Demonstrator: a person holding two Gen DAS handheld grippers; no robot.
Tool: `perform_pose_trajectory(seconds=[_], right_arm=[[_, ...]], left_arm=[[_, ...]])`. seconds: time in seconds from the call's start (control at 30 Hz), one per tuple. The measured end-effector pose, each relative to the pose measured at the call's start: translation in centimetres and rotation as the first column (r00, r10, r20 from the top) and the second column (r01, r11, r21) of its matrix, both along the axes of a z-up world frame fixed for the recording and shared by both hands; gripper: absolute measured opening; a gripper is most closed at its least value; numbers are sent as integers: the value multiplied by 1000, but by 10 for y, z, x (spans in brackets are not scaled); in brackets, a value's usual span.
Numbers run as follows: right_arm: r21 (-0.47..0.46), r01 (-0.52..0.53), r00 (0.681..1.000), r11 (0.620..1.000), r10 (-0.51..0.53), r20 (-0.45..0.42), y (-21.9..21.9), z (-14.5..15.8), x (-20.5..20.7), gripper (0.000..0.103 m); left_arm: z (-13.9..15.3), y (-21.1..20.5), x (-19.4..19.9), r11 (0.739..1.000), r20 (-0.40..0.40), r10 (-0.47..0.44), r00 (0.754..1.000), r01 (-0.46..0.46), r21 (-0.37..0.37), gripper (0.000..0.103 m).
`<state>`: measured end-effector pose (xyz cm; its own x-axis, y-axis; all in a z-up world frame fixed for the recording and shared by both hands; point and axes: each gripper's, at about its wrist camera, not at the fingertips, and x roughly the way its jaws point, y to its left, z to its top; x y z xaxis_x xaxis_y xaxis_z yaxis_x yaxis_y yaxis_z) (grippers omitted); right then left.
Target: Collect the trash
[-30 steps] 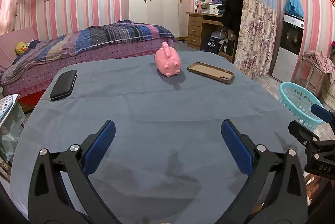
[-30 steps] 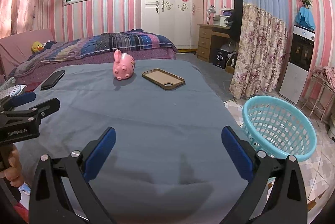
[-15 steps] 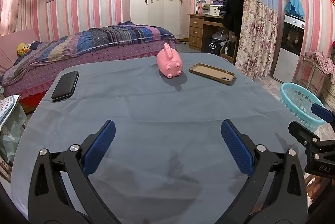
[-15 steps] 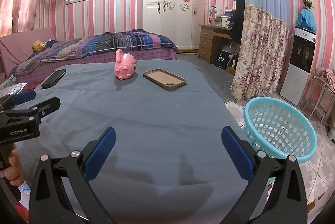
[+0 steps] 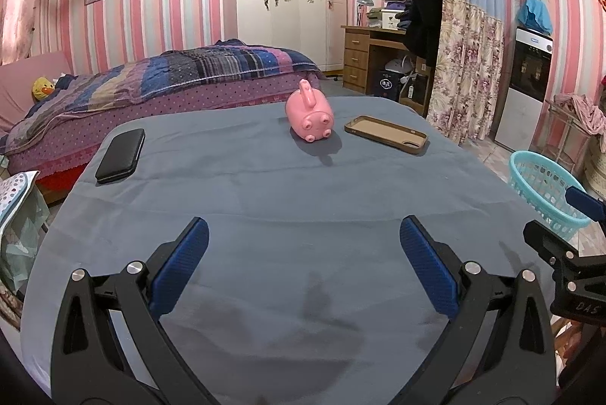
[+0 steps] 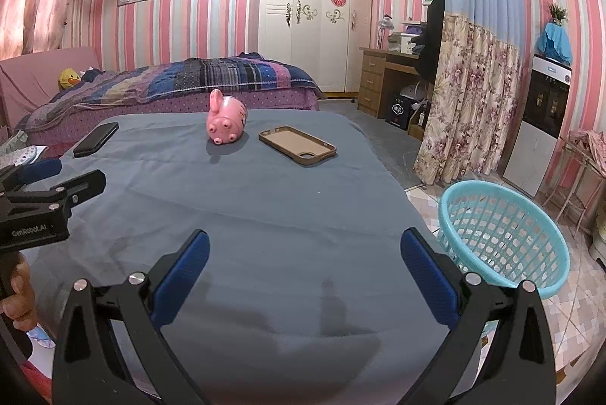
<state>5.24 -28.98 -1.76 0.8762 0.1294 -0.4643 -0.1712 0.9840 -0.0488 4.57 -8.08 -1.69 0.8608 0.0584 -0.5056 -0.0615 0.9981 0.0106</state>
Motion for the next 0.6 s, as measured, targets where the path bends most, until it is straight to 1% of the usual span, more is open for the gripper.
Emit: perform_pose_trajectory(seconds=[0.6], right_arm=[[0,4,1000,1000,-4,17,-7,2,1,99]], left_arm=[[2,-1,-5,1000,9,-3,1000,3,0,98]])
